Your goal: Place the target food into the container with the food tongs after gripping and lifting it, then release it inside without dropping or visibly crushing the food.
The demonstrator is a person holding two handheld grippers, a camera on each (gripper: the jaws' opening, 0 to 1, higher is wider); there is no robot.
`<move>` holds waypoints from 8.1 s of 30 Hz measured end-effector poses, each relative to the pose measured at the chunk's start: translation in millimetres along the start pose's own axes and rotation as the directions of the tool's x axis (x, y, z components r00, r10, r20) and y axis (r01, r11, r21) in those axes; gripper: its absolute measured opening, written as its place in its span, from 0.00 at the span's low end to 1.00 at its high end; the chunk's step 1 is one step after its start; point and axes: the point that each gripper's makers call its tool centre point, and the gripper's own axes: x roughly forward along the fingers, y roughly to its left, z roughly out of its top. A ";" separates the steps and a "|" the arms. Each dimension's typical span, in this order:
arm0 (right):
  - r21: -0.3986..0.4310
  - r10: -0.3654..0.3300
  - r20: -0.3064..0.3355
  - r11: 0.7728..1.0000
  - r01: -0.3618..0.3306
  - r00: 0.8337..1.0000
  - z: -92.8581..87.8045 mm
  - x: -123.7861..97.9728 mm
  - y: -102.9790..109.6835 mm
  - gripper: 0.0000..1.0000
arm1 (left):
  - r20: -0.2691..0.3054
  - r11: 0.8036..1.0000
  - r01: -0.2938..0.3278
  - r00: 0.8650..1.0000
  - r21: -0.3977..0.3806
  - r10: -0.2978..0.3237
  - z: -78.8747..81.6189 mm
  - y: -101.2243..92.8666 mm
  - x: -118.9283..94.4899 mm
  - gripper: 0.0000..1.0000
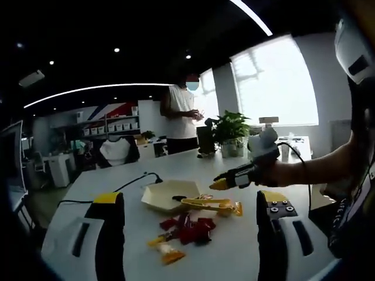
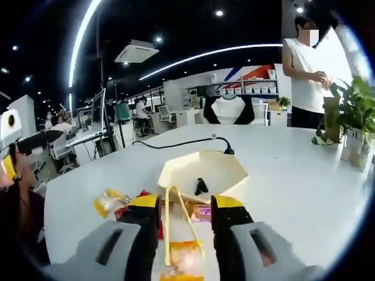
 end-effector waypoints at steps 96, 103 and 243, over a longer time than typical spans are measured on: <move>-0.036 0.211 -0.381 0.969 -0.243 0.900 -12.3 -37.7 59.9 0.19 | 0.140 0.434 0.239 0.958 -0.869 -0.249 -49.0 -10.3 103.9 0.71; -0.116 0.212 -0.327 0.958 -0.261 0.921 4.2 -46.2 71.5 0.20 | 0.177 0.385 0.269 0.950 -0.883 -0.256 -35.0 -21.3 122.3 0.64; -0.110 0.148 0.200 0.986 -0.128 0.968 -30.0 -38.3 16.6 0.15 | -0.062 0.868 0.056 0.993 -0.494 -0.099 -6.8 -20.0 27.1 0.29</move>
